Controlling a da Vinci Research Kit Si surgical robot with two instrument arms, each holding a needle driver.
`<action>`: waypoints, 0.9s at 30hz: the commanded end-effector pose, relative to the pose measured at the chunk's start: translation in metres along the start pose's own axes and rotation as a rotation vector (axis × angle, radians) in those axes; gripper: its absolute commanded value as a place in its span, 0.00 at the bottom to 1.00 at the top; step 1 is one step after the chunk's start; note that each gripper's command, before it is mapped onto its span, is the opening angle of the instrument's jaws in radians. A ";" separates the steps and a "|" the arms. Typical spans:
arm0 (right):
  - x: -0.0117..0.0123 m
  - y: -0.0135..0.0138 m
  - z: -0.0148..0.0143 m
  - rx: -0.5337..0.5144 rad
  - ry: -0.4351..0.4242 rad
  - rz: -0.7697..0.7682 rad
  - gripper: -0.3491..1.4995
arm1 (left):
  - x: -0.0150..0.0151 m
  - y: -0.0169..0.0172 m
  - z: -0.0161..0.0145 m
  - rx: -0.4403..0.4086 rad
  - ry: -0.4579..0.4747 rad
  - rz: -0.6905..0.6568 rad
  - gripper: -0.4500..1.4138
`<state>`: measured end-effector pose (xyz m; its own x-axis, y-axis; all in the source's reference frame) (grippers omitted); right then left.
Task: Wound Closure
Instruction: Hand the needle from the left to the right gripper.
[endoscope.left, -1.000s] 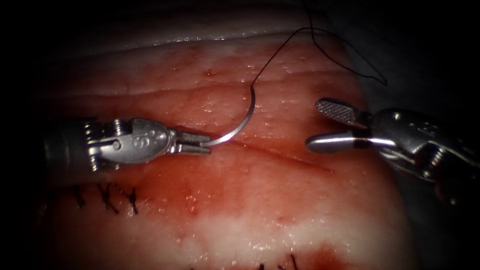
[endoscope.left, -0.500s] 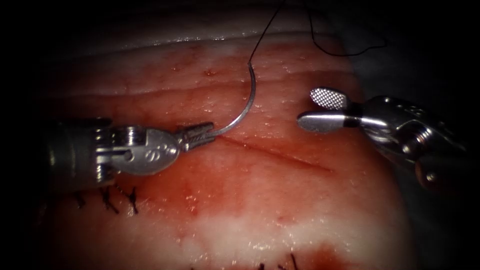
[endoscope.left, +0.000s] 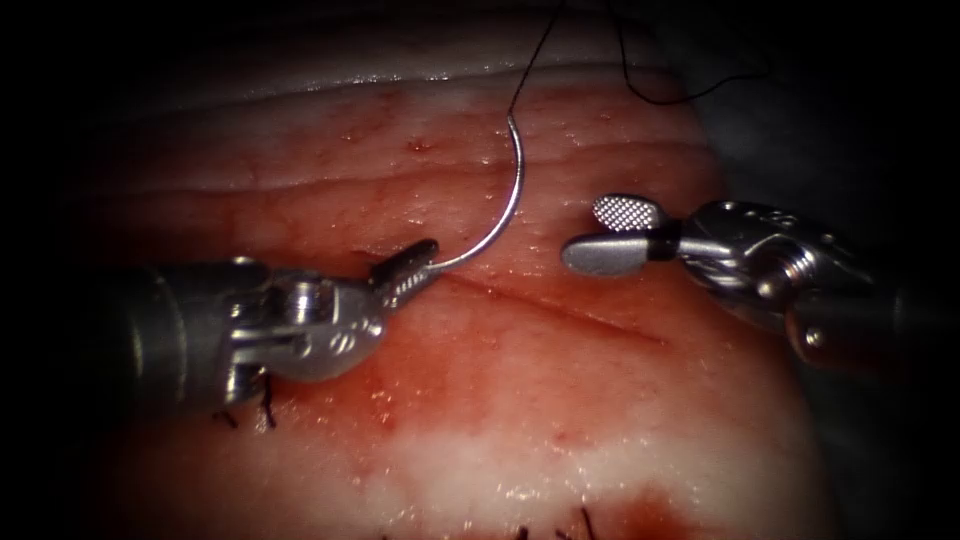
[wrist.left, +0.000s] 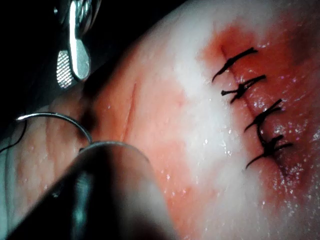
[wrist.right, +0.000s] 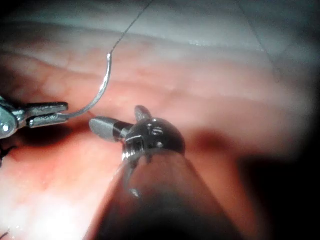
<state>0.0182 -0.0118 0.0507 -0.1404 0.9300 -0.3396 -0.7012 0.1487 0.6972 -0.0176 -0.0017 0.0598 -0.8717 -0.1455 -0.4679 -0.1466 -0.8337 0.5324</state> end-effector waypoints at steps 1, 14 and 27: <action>0.0001 -0.0005 0.0012 0.001 0.003 0.004 0.93 | 0.0003 0.0002 0.0008 0.012 -0.003 0.011 0.00; 0.0004 -0.0016 0.0027 -0.014 0.011 0.044 0.94 | 0.0016 0.0008 0.0006 0.063 -0.049 0.112 0.00; 0.0007 -0.0022 0.0040 -0.024 0.038 0.073 0.81 | 0.0035 0.0011 -0.0009 0.092 -0.051 0.157 0.00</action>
<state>0.0216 -0.0104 0.0511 -0.2195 0.9242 -0.3126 -0.7067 0.0703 0.7040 -0.0198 -0.0038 0.0575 -0.9091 -0.2418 -0.3393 -0.0463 -0.7507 0.6591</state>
